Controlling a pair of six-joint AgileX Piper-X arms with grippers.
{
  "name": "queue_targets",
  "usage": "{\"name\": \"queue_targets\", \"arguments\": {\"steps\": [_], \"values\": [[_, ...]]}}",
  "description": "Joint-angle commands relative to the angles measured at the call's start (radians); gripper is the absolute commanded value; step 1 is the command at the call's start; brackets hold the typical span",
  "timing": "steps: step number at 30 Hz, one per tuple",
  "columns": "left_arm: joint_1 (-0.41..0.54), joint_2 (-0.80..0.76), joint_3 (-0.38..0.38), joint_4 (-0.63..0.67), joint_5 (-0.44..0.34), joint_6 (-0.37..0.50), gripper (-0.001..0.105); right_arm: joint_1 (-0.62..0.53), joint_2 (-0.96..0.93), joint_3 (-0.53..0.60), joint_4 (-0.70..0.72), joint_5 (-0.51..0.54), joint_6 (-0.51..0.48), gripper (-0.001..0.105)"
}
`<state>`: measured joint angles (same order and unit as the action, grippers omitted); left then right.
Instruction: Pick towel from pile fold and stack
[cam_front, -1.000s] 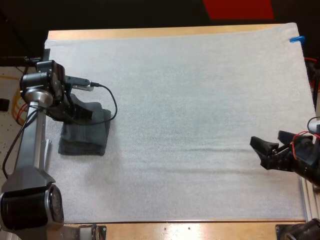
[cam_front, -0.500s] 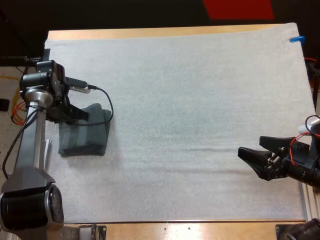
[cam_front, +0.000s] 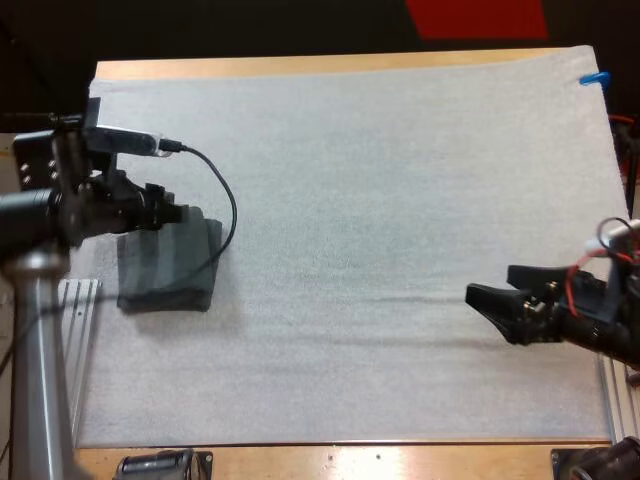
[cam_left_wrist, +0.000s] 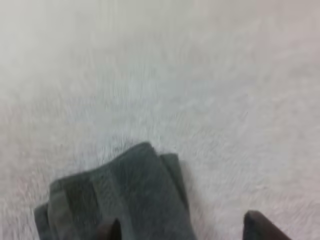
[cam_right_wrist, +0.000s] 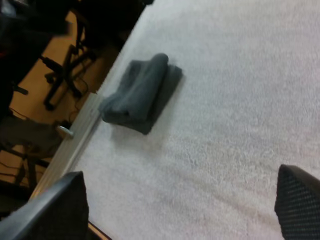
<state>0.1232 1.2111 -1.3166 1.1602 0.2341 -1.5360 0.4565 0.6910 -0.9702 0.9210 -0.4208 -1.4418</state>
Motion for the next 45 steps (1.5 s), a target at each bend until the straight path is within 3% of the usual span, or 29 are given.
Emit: {"name": "queue_targets", "arguments": {"steps": [1,5,9,13,16,21,24,31,39,45], "values": [[-0.012,-0.022,-0.005,-0.014,0.017,-0.01,0.05,0.002,0.011,-0.001,-0.014,-0.009,0.001,0.074],[-0.082,-0.131,-0.005,-0.041,0.021,-0.011,0.05,0.0,0.099,-0.001,-0.03,0.017,-0.017,0.074],[-0.17,-0.215,-0.005,-0.03,0.041,-0.011,0.05,0.0,0.165,-0.005,-0.035,0.148,-0.112,0.074],[-0.214,-0.279,-0.005,-0.01,0.033,-0.011,0.05,-0.031,0.182,-0.004,-0.025,0.201,-0.165,0.074],[-0.216,-0.321,-0.005,0.017,0.022,-0.011,0.05,-0.108,0.18,-0.004,-0.01,0.201,-0.201,0.074],[-0.216,-0.397,0.006,0.071,-0.056,-0.001,0.05,-0.336,0.143,-0.005,0.059,0.199,-0.296,0.074],[-0.216,-0.452,0.03,0.076,-0.091,0.0,0.05,-0.443,0.09,-0.005,0.11,0.203,-0.355,0.074],[-0.216,-0.647,0.161,0.076,-0.227,0.008,0.05,-0.48,-0.101,-0.005,0.204,0.274,-0.418,0.074],[-0.216,-0.987,0.31,0.062,-0.267,0.008,0.05,-0.48,-0.413,-0.001,0.276,0.275,-0.418,0.074],[-0.216,-1.225,0.359,0.111,-0.268,0.008,0.05,-0.48,-0.625,0.01,0.311,0.29,-0.416,0.074]]}}
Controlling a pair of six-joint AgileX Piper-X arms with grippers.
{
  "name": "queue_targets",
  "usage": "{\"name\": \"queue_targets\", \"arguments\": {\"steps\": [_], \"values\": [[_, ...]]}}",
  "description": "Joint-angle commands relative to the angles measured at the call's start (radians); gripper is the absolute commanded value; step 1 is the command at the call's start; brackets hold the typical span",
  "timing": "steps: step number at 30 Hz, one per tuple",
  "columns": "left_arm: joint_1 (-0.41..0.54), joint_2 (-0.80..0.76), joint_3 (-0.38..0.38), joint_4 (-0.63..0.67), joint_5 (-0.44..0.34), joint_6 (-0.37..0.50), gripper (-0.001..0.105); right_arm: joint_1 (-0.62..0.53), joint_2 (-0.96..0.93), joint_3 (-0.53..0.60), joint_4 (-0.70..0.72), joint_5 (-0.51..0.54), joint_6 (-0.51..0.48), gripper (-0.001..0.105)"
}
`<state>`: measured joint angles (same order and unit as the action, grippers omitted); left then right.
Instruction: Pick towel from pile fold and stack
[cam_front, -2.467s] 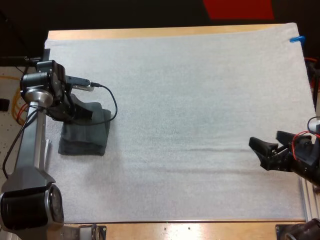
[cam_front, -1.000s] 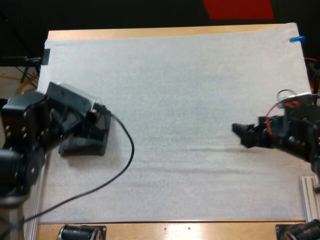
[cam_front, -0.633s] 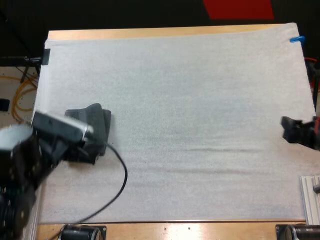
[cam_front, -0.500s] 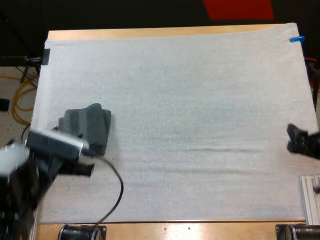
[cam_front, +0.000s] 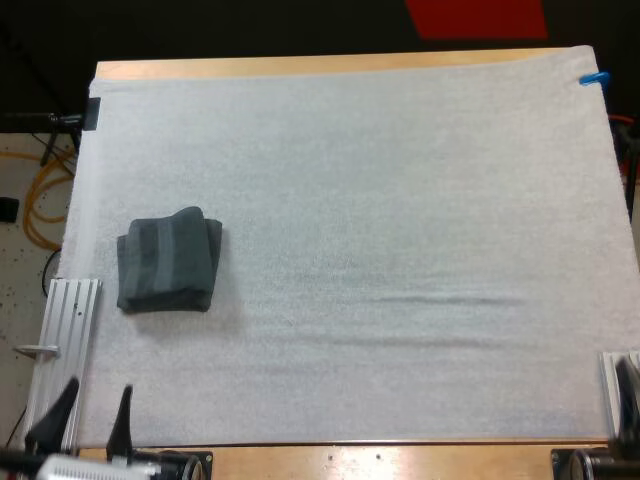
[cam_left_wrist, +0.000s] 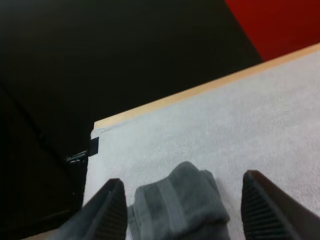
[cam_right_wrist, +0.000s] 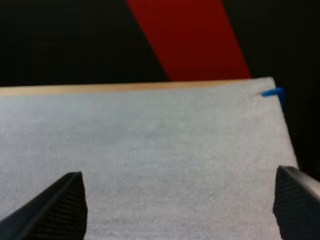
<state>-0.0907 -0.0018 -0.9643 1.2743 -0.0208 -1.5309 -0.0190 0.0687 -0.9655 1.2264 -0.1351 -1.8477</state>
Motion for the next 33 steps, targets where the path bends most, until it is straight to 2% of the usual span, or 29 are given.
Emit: {"name": "queue_targets", "arguments": {"steps": [1,5,7,14,19,22,27,30,33], "values": [[-0.002,-0.046,0.006,0.042,-0.023,0.003,0.05,-0.005,-0.04,0.005,0.019,0.007,-0.01,0.074],[-0.002,-0.124,0.006,0.21,-0.059,0.003,0.05,-0.005,-0.13,0.005,0.073,0.012,-0.002,0.074],[-0.002,-0.157,0.004,0.299,-0.058,-0.002,0.05,-0.008,-0.122,-0.014,0.153,0.037,0.006,0.074],[0.01,-0.149,-0.003,0.292,-0.049,-0.043,0.05,-0.011,-0.126,-0.005,0.15,0.04,0.004,0.074],[0.01,-0.149,0.051,0.16,-0.051,-0.044,0.05,-0.011,-0.124,0.051,0.013,0.044,0.004,0.074],[0.01,-0.149,0.141,-0.026,-0.051,-0.044,0.05,-0.011,-0.124,0.147,-0.154,0.042,0.004,0.074],[0.01,-0.147,0.279,-0.254,-0.051,-0.044,0.05,-0.011,-0.12,0.293,-0.36,0.042,0.004,0.074],[0.01,-0.147,0.357,-0.318,-0.051,-0.044,0.05,-0.011,-0.119,0.359,-0.388,0.042,0.004,0.074],[0.01,-0.145,0.417,-0.325,-0.051,-0.047,0.05,-0.011,-0.119,0.397,-0.345,0.042,0.019,0.074]]}}
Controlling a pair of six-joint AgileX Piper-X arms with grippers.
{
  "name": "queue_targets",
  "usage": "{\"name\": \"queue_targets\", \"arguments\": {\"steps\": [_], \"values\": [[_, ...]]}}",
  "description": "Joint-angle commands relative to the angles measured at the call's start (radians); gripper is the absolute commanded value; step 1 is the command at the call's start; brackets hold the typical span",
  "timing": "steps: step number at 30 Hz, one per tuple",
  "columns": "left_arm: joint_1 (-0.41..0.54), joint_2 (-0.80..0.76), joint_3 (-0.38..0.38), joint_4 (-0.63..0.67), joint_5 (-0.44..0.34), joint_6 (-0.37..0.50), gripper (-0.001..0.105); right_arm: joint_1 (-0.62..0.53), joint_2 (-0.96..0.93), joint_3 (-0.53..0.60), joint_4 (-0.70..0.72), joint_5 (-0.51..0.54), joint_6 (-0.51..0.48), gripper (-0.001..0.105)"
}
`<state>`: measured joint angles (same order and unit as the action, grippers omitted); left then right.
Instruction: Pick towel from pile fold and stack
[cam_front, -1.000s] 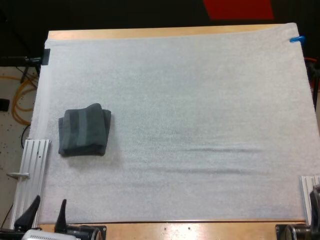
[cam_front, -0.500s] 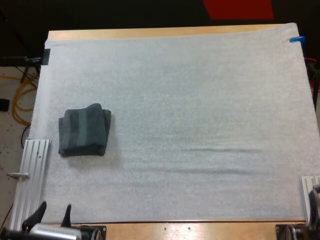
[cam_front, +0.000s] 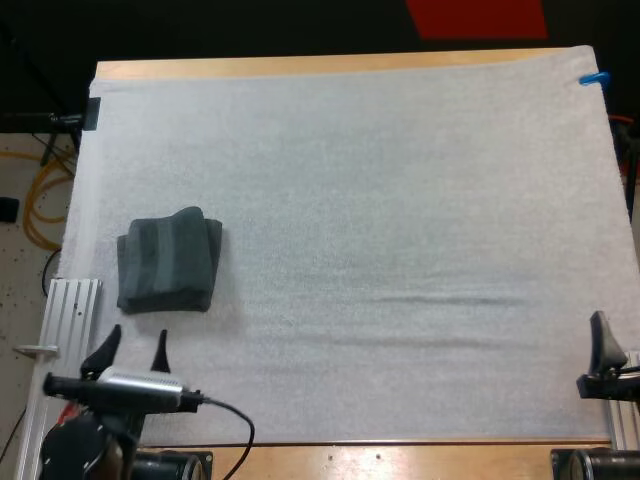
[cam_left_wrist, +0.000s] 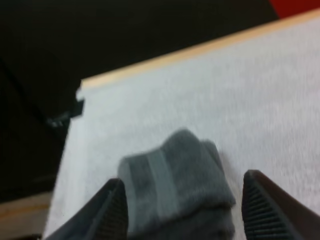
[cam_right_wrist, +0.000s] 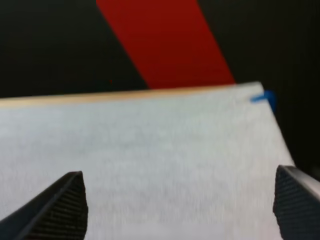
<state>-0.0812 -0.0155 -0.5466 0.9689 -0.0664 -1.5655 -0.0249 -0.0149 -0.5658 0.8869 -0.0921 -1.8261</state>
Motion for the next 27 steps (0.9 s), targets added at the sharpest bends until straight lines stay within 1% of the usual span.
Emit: {"name": "queue_targets", "arguments": {"steps": [1,3,6,9,27], "values": [[0.0,-0.131,0.011,-0.02,-0.006,-0.018,0.05,-0.005,-0.036,0.003,0.01,-0.001,-0.002,0.074],[0.0,-0.131,0.045,-0.008,-0.006,-0.037,0.05,-0.005,-0.034,0.02,0.074,-0.001,-0.002,0.074],[0.0,-0.131,0.063,-0.011,-0.006,-0.061,0.05,-0.005,-0.034,0.031,0.15,-0.001,-0.004,0.074],[0.0,-0.131,0.063,-0.011,-0.006,-0.076,0.05,-0.005,-0.034,0.034,0.15,-0.001,-0.009,0.074],[0.0,-0.131,0.063,-0.011,-0.006,-0.076,0.05,-0.005,-0.034,0.034,0.15,-0.001,-0.01,0.074]]}}
